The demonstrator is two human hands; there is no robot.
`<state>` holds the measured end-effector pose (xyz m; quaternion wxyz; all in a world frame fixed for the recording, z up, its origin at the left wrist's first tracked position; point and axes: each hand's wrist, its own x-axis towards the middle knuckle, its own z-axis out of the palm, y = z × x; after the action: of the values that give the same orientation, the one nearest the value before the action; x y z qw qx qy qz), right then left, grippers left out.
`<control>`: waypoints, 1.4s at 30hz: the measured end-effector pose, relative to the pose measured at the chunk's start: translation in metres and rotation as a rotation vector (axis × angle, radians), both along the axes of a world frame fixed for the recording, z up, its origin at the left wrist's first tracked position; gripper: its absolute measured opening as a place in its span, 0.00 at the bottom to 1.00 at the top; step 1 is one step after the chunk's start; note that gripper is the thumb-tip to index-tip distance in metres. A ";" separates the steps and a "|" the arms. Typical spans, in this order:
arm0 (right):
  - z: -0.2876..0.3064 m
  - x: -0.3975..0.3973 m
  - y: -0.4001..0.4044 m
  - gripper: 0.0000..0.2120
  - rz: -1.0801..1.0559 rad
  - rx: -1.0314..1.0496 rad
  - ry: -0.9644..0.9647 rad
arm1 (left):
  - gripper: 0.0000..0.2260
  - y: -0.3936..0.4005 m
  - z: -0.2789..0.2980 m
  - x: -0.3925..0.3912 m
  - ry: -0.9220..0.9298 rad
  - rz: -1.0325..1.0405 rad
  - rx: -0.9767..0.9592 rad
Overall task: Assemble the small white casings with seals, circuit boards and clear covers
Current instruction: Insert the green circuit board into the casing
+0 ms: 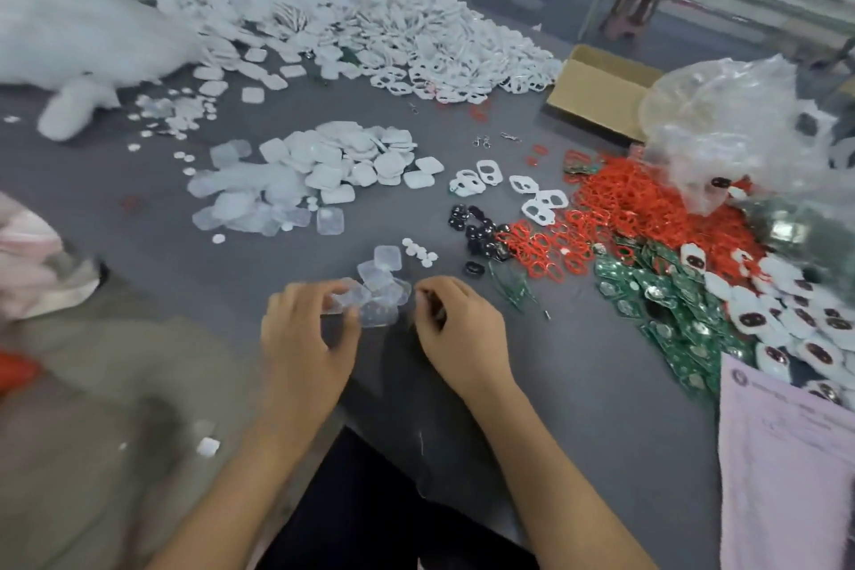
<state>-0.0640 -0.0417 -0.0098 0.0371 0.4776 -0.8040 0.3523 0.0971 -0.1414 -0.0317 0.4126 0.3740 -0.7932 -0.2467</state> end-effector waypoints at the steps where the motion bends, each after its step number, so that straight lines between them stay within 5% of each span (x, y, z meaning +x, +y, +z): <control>1: 0.000 0.001 -0.005 0.03 -0.002 -0.001 -0.007 | 0.10 -0.001 0.000 0.006 -0.006 0.006 0.046; 11: 0.000 0.001 -0.028 0.05 0.023 0.015 -0.011 | 0.12 -0.027 0.006 0.019 -0.122 -0.068 0.213; 21: -0.001 0.000 -0.030 0.06 0.021 -0.036 0.010 | 0.03 -0.081 0.013 -0.011 -0.137 0.021 0.180; 42: -0.002 -0.036 -0.102 0.06 -0.003 -0.349 0.032 | 0.10 -0.119 0.021 -0.060 -0.442 0.054 0.051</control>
<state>-0.1003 -0.1440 -0.0119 0.1326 0.4680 -0.7307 0.4789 0.0369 -0.2608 -0.0111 0.2257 0.4501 -0.8476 -0.1675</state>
